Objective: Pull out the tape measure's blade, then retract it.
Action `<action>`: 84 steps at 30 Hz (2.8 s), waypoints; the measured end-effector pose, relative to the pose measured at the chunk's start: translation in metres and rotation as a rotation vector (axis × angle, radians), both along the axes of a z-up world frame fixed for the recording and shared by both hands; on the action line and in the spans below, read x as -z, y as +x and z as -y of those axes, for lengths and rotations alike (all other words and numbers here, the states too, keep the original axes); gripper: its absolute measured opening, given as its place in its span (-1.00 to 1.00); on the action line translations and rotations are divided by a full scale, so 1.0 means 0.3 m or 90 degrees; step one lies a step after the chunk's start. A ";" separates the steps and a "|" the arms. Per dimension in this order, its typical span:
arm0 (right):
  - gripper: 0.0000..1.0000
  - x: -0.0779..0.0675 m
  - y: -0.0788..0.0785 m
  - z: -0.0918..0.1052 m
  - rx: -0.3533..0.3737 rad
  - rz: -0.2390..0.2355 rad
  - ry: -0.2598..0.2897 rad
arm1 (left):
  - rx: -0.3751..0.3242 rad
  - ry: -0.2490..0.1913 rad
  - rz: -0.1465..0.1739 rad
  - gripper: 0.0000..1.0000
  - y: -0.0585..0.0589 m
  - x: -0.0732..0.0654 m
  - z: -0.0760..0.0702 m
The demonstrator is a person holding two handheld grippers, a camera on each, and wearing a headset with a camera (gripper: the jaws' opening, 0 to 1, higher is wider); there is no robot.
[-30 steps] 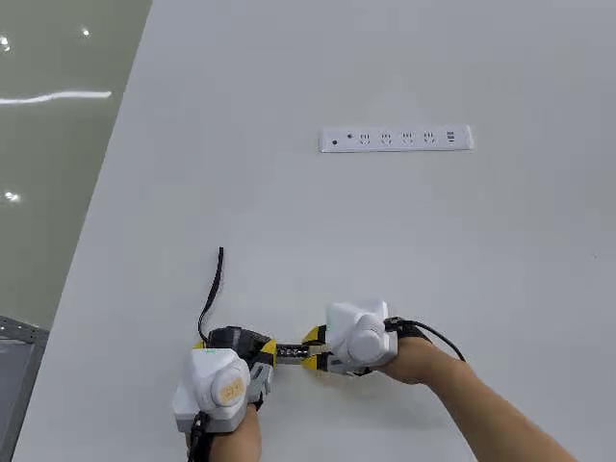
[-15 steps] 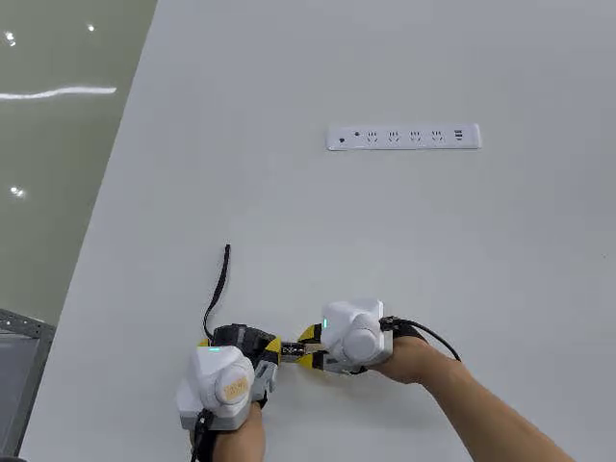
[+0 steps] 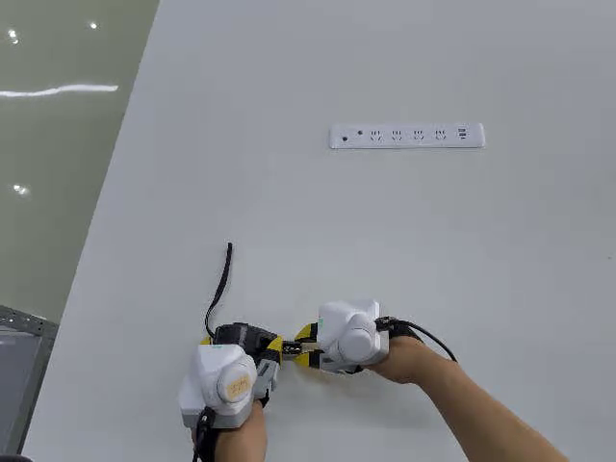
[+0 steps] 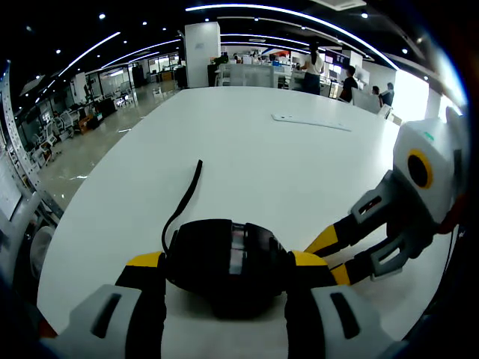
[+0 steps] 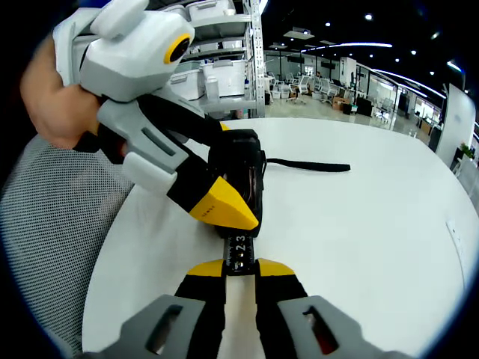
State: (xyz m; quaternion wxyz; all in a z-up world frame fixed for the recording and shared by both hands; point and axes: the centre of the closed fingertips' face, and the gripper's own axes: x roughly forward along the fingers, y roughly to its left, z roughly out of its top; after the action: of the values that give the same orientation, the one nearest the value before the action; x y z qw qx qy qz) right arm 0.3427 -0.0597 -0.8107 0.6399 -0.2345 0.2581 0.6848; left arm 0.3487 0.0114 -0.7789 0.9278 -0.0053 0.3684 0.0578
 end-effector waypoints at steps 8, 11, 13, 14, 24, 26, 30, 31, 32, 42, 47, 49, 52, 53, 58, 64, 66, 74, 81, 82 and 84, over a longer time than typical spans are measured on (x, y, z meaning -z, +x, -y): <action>-0.75 -0.004 0.001 -0.022 0.001 0.000 0.003 | -0.003 -0.004 0.001 0.24 0.002 -0.002 -0.006; -0.75 -0.001 0.001 -0.030 0.000 0.001 0.004 | -0.003 -0.005 0.001 0.24 0.002 -0.001 -0.008; -0.75 0.000 0.001 -0.036 0.001 0.001 0.005 | -0.003 -0.005 0.000 0.24 0.001 -0.002 -0.008; -0.75 0.000 0.000 -0.038 0.001 0.001 0.006 | -0.003 -0.004 -0.001 0.24 0.000 -0.002 -0.008; -0.75 0.018 0.000 -0.066 -0.004 0.003 0.012 | -0.006 -0.007 0.000 0.24 -0.005 -0.001 -0.012; -0.75 0.016 -0.001 -0.070 -0.004 0.003 0.013 | -0.006 -0.007 0.000 0.24 -0.003 -0.001 -0.014; -0.75 0.000 -0.006 -0.074 -0.004 0.003 0.015 | -0.006 -0.007 0.000 0.24 -0.001 0.000 -0.015; -0.75 -0.004 -0.007 -0.075 -0.004 0.003 0.015 | -0.006 -0.007 0.000 0.24 -0.001 0.000 -0.015; -0.75 -0.008 -0.008 -0.075 -0.004 0.004 0.015 | -0.006 -0.007 0.000 0.24 0.000 0.000 -0.016; -0.75 -0.009 -0.004 -0.094 -0.003 0.003 0.018 | -0.009 -0.010 0.001 0.24 0.006 0.001 -0.017; -0.74 -0.006 0.001 -0.095 0.002 -0.001 0.020 | -0.011 -0.010 0.002 0.24 0.009 -0.001 -0.017; -0.74 0.005 0.006 -0.098 0.005 -0.003 0.020 | -0.011 -0.009 0.002 0.24 0.009 -0.002 -0.017; -0.74 0.014 0.008 -0.100 0.006 -0.002 0.020 | -0.012 -0.011 0.001 0.25 0.007 -0.003 -0.018; -0.74 0.019 0.008 -0.101 0.006 -0.003 0.019 | -0.010 -0.010 -0.001 0.25 0.006 -0.002 -0.019; -0.72 0.015 0.003 -0.100 0.007 -0.002 0.020 | -0.014 -0.013 -0.004 0.26 0.002 0.001 -0.019; -0.71 0.003 -0.003 -0.098 0.009 -0.004 0.019 | 0.010 0.000 -0.037 0.30 -0.006 0.021 -0.017; -0.71 0.000 -0.004 -0.098 0.007 0.001 0.019 | 0.006 0.000 -0.035 0.30 -0.006 0.018 -0.015; -0.65 0.000 0.000 -0.097 0.014 0.007 0.014 | 0.009 -0.005 -0.047 0.31 -0.008 0.017 -0.016; -0.56 -0.007 -0.016 -0.101 0.009 0.006 0.012 | 0.023 -0.003 -0.051 0.30 -0.012 0.015 -0.014; -0.56 -0.005 -0.015 -0.101 0.007 0.009 0.011 | 0.024 -0.002 -0.053 0.30 -0.012 0.014 -0.013; -0.56 -0.004 -0.013 -0.097 0.007 0.011 0.010 | 0.027 -0.004 -0.052 0.30 -0.011 0.012 -0.013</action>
State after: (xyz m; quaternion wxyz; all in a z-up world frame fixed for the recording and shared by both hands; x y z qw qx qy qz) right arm 0.3390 -0.0306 -0.8096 0.6474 -0.2342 0.2488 0.6813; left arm 0.3453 0.0152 -0.7824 0.9129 0.0021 0.4065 0.0374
